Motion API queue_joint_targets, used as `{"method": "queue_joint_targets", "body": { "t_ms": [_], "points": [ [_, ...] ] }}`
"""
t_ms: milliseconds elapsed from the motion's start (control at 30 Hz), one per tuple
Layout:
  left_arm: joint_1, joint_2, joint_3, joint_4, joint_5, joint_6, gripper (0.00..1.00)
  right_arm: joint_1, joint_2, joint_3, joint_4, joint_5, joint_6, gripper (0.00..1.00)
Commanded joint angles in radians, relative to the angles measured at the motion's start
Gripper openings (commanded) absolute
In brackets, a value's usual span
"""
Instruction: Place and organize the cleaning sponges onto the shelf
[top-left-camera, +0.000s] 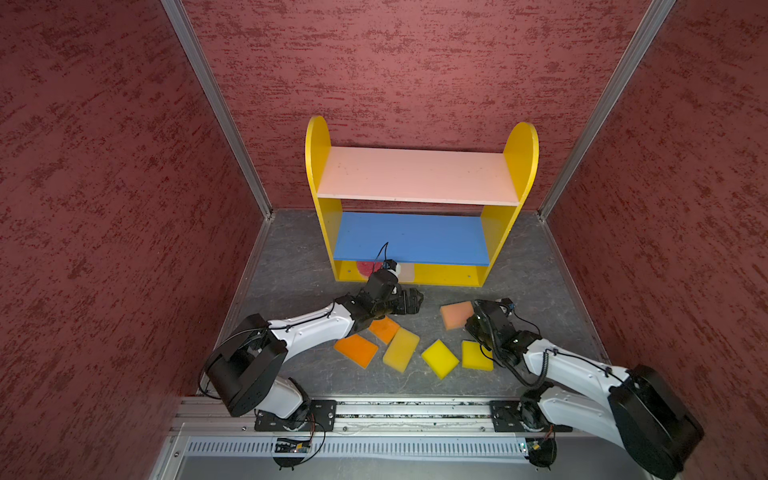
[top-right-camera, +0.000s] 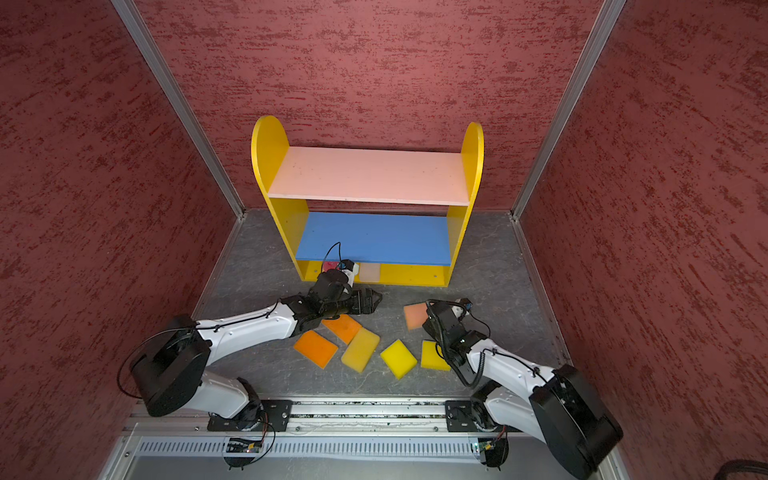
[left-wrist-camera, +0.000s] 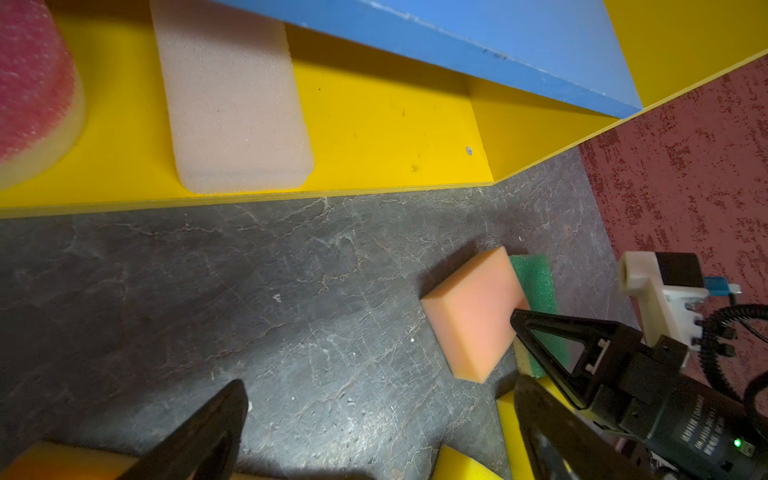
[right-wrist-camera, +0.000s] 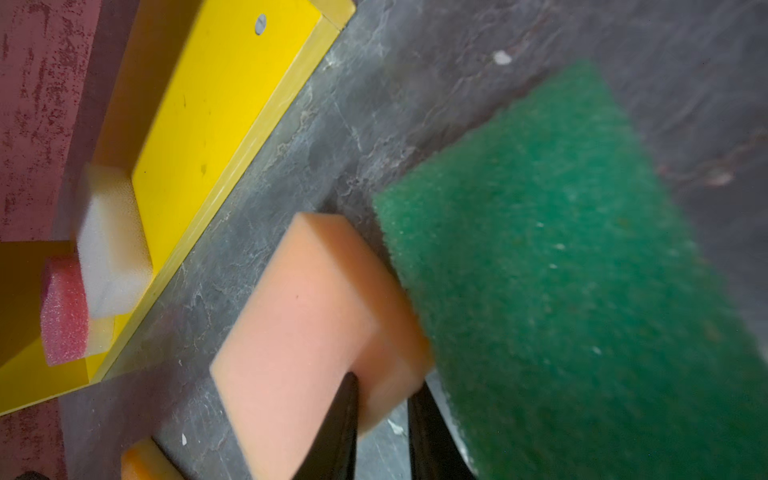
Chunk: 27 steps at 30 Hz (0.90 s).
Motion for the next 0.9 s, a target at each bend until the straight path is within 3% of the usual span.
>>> {"method": "queue_joint_targets", "body": {
  "t_ms": [0, 67, 200, 367, 533, 800, 867],
  "points": [
    [-0.007, 0.008, 0.02, 0.009, -0.005, -0.008, 1.0, -0.007, 0.048, 0.061, 0.114, -0.031, -0.11, 0.13],
    [-0.008, 0.01, 0.019, 0.006, -0.011, -0.004, 1.0, -0.007, 0.06, 0.08, 0.14, -0.043, -0.169, 0.0],
    [-0.008, 0.025, 0.025, 0.005, -0.002, -0.008, 1.0, -0.009, 0.065, 0.112, 0.179, -0.067, -0.304, 0.0],
    [-0.01, 0.053, 0.04, -0.003, 0.002, -0.005, 0.95, -0.009, 0.111, 0.188, 0.229, -0.182, -0.466, 0.0],
    [-0.009, 0.048, 0.032, -0.001, -0.012, -0.005, 0.9, -0.009, 0.131, 0.232, 0.192, -0.259, -0.54, 0.0],
    [-0.008, 0.061, 0.038, -0.011, -0.006, -0.003, 0.89, -0.022, 0.228, 0.303, -0.013, -0.206, -0.557, 0.0],
    [-0.009, 0.056, 0.035, -0.005, -0.003, -0.008, 0.9, -0.031, 0.248, 0.307, -0.012, -0.215, -0.549, 0.08]
  ]
}}
